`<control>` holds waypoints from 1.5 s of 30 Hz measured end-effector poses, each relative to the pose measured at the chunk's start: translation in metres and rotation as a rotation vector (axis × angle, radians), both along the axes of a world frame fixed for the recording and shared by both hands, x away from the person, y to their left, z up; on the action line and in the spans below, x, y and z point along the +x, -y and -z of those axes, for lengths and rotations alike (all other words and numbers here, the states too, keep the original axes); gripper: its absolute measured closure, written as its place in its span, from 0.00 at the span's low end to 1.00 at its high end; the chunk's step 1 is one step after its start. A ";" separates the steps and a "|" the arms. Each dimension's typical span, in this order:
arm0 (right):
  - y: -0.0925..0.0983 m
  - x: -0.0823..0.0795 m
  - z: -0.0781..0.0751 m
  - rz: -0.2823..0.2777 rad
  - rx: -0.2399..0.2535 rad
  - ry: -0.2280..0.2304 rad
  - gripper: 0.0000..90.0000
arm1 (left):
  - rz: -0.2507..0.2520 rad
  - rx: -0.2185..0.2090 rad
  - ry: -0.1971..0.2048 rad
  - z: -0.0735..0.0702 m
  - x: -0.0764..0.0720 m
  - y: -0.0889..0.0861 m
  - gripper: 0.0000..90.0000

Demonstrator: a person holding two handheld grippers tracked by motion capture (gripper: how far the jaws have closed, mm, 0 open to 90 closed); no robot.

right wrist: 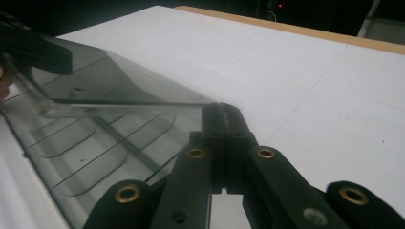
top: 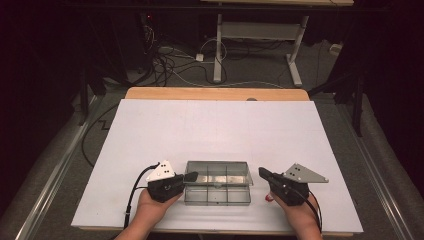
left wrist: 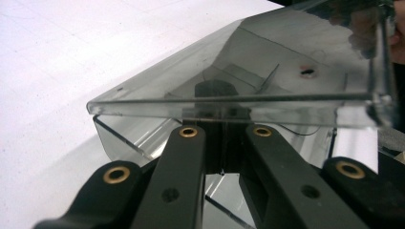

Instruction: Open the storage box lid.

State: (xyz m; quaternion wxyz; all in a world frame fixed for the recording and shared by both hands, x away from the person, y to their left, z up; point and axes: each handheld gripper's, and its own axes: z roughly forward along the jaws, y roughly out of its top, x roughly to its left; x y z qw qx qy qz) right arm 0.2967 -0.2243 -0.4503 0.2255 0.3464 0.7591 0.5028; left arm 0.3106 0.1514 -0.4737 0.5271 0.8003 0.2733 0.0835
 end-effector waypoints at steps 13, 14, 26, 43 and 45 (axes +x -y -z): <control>-0.013 0.034 -0.007 0.020 -0.020 0.006 1.00 | -0.006 -0.021 0.011 -0.006 0.008 0.000 0.97; -0.014 0.036 -0.007 0.020 -0.016 0.007 1.00 | -0.007 -0.023 0.011 -0.007 0.009 0.000 0.97; -0.027 0.046 -0.010 0.009 0.018 0.010 1.00 | -0.021 -0.030 0.020 -0.013 0.018 0.003 0.97; -0.031 0.059 -0.016 0.012 0.049 0.013 1.00 | -0.034 -0.049 0.022 -0.021 0.030 0.005 0.97; -0.032 0.061 -0.017 0.006 0.050 0.018 1.00 | -0.038 -0.052 0.021 -0.022 0.032 0.005 0.97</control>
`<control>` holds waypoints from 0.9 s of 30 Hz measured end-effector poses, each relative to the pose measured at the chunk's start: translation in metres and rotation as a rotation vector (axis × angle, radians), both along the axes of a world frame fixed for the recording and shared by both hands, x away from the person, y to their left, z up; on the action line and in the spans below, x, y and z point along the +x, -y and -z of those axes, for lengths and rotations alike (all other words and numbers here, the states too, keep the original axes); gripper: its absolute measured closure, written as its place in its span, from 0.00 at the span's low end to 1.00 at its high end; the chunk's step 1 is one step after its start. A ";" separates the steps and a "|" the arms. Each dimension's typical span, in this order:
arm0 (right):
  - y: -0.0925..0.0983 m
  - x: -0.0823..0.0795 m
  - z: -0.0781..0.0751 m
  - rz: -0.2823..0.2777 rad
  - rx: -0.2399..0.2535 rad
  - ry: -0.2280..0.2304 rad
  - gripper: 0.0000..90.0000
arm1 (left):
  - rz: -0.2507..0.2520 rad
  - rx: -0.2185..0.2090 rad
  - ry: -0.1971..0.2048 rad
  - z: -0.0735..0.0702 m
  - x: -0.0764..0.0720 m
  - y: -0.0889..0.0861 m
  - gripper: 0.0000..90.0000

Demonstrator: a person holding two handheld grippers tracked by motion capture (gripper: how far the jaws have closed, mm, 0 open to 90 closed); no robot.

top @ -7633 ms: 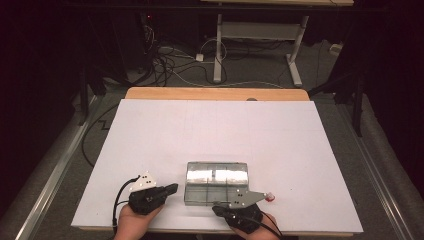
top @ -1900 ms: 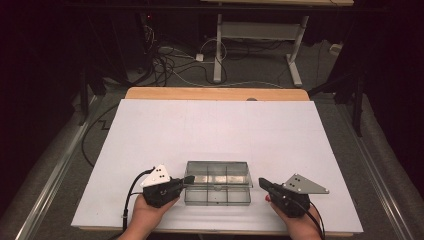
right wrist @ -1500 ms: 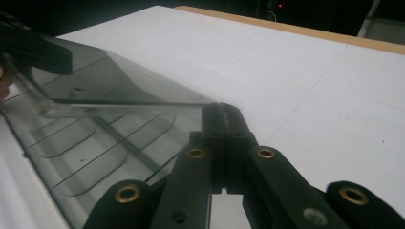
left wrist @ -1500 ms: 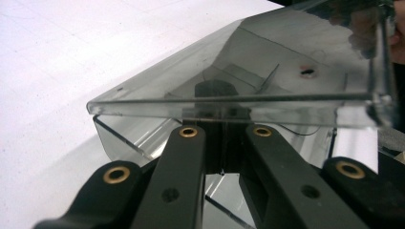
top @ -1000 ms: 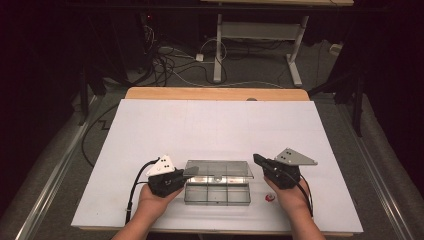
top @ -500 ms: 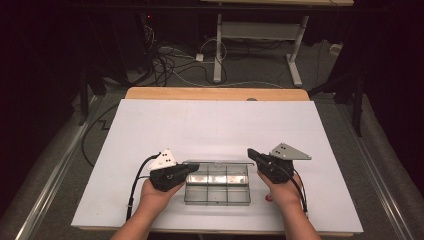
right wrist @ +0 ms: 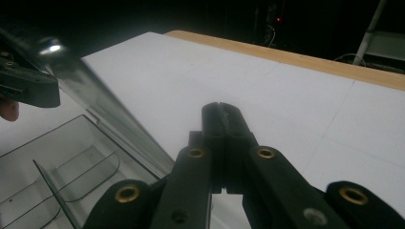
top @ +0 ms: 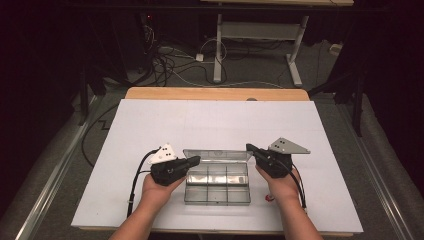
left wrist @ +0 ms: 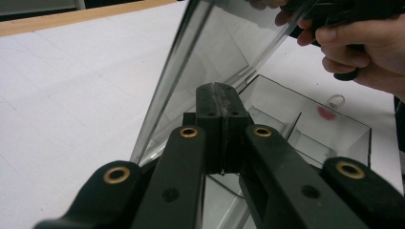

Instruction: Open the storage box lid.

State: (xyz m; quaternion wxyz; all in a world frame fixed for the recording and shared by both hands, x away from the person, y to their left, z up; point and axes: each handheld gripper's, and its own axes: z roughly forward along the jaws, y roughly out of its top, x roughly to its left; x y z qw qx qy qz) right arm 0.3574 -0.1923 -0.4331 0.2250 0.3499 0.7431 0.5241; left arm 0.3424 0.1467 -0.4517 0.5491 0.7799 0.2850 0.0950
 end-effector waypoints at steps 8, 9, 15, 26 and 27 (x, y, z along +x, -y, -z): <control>-0.001 0.007 -0.001 -0.009 0.014 0.001 1.00 | -0.008 0.001 0.000 -0.003 0.007 0.000 0.97; -0.001 0.007 -0.002 -0.011 0.017 0.000 1.00 | -0.010 0.000 -0.001 -0.003 0.008 0.000 0.97; -0.002 0.011 -0.003 -0.011 0.016 0.000 1.00 | -0.016 -0.001 -0.003 -0.003 0.011 0.000 0.97; -0.004 0.020 -0.002 -0.009 0.032 -0.012 1.00 | -0.022 0.003 -0.009 -0.001 0.014 0.001 0.97; -0.004 0.021 -0.001 -0.007 0.031 -0.013 1.00 | -0.022 0.003 -0.009 -0.001 0.014 0.001 0.97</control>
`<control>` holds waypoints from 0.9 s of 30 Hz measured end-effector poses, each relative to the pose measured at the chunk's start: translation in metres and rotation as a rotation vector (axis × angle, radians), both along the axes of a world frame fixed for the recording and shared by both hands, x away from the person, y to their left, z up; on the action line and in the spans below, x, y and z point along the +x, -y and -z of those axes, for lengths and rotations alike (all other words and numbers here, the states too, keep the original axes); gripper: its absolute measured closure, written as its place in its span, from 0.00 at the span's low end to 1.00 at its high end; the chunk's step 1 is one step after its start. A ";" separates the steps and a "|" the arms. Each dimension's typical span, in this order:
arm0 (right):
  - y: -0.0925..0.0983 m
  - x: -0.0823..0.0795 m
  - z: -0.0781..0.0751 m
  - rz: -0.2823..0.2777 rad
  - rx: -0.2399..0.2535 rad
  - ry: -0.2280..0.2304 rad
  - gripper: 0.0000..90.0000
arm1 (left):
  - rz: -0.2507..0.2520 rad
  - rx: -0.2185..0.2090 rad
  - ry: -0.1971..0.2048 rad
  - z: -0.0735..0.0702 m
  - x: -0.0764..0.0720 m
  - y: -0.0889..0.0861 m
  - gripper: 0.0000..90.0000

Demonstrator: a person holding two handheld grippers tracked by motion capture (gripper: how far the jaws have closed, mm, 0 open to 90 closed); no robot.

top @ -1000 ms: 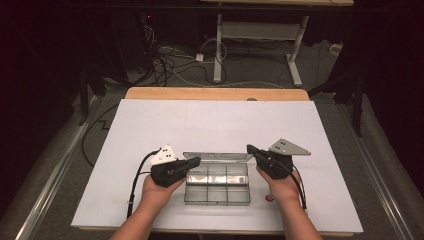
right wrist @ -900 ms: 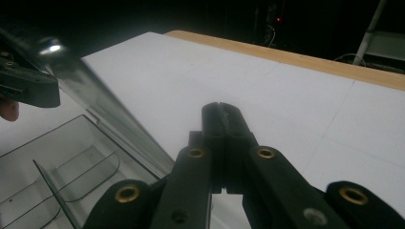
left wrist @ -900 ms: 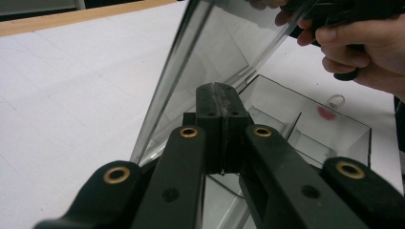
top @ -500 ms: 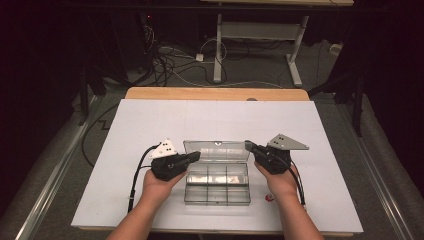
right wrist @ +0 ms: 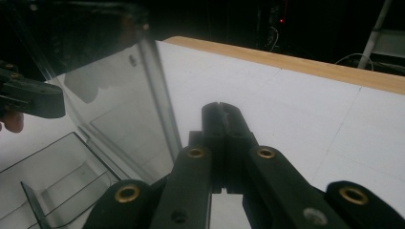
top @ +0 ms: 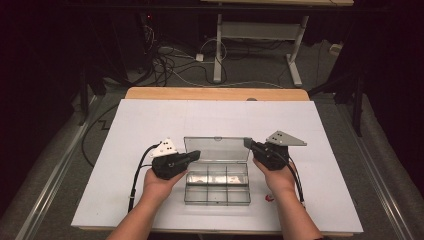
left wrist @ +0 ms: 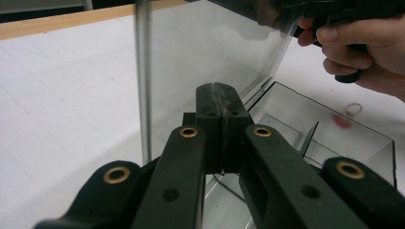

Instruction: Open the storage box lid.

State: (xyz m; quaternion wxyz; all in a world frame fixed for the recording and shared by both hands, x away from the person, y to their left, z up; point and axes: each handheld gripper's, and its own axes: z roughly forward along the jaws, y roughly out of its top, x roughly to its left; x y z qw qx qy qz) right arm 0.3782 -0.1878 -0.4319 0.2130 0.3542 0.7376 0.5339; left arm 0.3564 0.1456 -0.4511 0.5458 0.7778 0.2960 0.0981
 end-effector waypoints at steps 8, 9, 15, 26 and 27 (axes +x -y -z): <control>-0.001 0.008 0.002 0.005 0.009 -0.010 1.00 | -0.004 0.004 -0.001 -0.001 -0.001 -0.004 0.97; -0.001 0.009 0.002 0.009 0.010 -0.015 1.00 | -0.006 0.006 0.003 -0.001 -0.003 -0.006 0.97; -0.002 0.012 0.003 0.015 0.007 -0.020 1.00 | -0.056 -0.019 -0.007 0.008 -0.006 -0.032 0.97; -0.002 0.016 0.003 0.016 0.005 -0.026 1.00 | -0.155 -0.039 -0.040 0.005 0.026 -0.042 0.97; -0.002 0.016 0.003 0.018 0.004 -0.028 1.00 | -0.155 -0.041 -0.043 0.004 0.029 -0.041 0.97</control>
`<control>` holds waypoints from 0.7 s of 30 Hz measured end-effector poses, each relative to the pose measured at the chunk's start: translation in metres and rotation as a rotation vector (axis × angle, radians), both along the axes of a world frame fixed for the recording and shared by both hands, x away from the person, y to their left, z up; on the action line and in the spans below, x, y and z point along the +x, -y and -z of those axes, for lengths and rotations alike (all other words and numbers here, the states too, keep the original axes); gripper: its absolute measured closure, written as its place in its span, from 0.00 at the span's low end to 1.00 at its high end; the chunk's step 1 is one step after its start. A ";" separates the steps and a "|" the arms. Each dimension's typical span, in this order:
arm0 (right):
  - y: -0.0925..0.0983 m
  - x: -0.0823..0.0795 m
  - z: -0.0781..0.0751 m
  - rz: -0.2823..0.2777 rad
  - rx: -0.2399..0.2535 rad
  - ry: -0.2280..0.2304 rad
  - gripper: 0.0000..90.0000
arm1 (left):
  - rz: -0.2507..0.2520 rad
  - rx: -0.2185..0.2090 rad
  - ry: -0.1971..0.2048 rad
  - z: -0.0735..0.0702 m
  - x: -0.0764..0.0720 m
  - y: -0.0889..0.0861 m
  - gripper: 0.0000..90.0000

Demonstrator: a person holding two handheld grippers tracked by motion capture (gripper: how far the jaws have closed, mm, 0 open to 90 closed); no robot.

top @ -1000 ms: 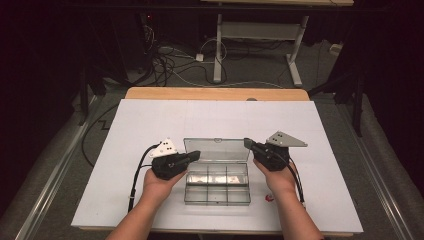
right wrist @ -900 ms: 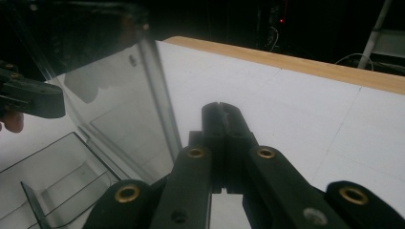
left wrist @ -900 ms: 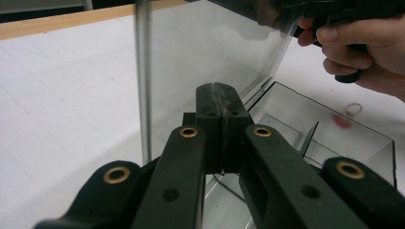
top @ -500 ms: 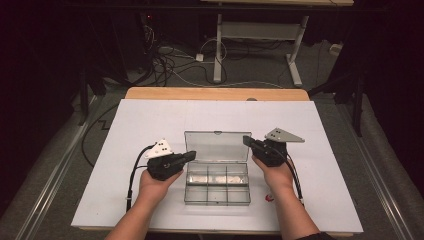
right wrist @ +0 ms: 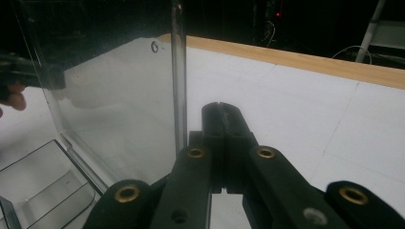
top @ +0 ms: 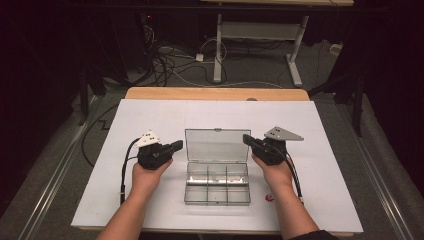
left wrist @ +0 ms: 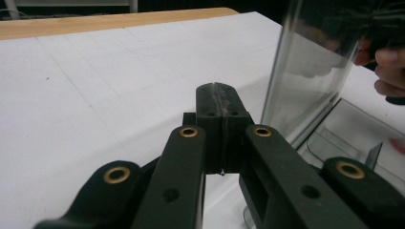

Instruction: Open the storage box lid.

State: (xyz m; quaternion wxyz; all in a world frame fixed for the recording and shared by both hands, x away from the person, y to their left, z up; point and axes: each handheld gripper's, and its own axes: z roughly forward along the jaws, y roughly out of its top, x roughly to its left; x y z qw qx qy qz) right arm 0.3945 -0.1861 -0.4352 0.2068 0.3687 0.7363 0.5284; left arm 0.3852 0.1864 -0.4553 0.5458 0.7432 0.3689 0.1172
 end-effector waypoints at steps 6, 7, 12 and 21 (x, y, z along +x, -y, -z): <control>-0.001 0.003 -0.001 0.003 -0.002 -0.003 1.00 | 0.003 -0.010 -0.001 -0.008 0.017 0.009 0.97; -0.001 0.003 -0.001 0.004 -0.004 -0.003 1.00 | 0.006 -0.008 -0.004 -0.009 0.019 0.010 0.97; -0.002 0.007 -0.002 0.012 -0.008 -0.001 1.00 | 0.013 -0.003 -0.013 -0.010 0.026 0.016 0.97; 0.001 0.016 0.002 0.044 -0.029 -0.042 1.00 | 0.006 0.002 -0.045 -0.002 0.034 0.021 0.97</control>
